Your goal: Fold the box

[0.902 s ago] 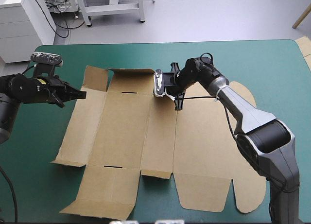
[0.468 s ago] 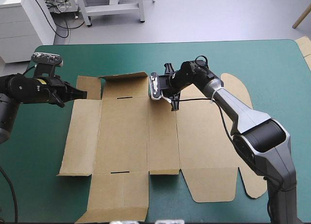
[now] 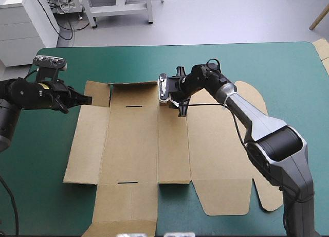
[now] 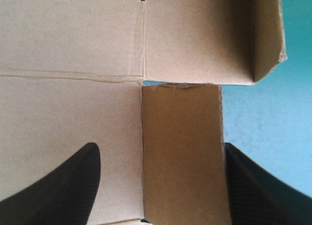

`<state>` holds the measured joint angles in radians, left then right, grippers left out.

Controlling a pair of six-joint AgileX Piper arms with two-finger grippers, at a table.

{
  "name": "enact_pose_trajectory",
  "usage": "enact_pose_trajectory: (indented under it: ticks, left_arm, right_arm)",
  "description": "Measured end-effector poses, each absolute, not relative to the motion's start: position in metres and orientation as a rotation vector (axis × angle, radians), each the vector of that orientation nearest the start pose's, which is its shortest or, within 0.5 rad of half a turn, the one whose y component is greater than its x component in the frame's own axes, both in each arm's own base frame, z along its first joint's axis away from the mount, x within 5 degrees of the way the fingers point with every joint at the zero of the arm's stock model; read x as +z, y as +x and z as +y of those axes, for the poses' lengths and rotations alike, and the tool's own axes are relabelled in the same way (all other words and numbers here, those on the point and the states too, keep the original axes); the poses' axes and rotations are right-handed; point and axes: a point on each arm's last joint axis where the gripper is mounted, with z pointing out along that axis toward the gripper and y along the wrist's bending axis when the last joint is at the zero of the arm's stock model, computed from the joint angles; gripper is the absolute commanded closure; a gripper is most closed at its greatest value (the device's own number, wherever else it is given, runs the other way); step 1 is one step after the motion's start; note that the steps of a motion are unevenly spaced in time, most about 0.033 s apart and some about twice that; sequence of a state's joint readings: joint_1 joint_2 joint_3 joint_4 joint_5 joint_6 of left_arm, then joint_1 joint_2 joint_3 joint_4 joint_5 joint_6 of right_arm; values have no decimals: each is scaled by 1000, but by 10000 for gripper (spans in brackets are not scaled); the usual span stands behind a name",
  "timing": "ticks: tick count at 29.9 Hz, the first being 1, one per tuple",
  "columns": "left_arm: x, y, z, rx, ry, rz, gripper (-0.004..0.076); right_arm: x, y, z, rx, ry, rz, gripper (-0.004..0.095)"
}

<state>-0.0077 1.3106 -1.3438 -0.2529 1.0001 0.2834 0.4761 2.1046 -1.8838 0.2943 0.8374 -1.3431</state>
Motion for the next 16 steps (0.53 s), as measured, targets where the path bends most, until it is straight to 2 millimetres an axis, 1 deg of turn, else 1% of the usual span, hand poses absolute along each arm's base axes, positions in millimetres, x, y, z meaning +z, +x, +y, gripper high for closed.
enact_pose_trajectory:
  ticks: [2,4,7,9,13,16]
  left_arm:
    - [390,268,-21,-196,279,2403,731]
    - [390,268,-21,-196,279,2403,731]
    - [390,268,-21,-196,279,2403,731]
    - [390,269,-21,-196,278,2402,731]
    - [390,269,-21,-196,278,2402,731]
    - [390,269,-21,-196,278,2402,731]
  right_arm:
    - [266,417,237,6,-1828,1680,255]
    - [274,415,236,11,-1793,1693,262]
    - [294,408,232,13,-1721,1713,276]
    - [314,402,228,18,-1644,1737,302]
    - [348,389,217,0,-1495,1790,389]
    - [367,382,207,-25,-1375,1857,489]
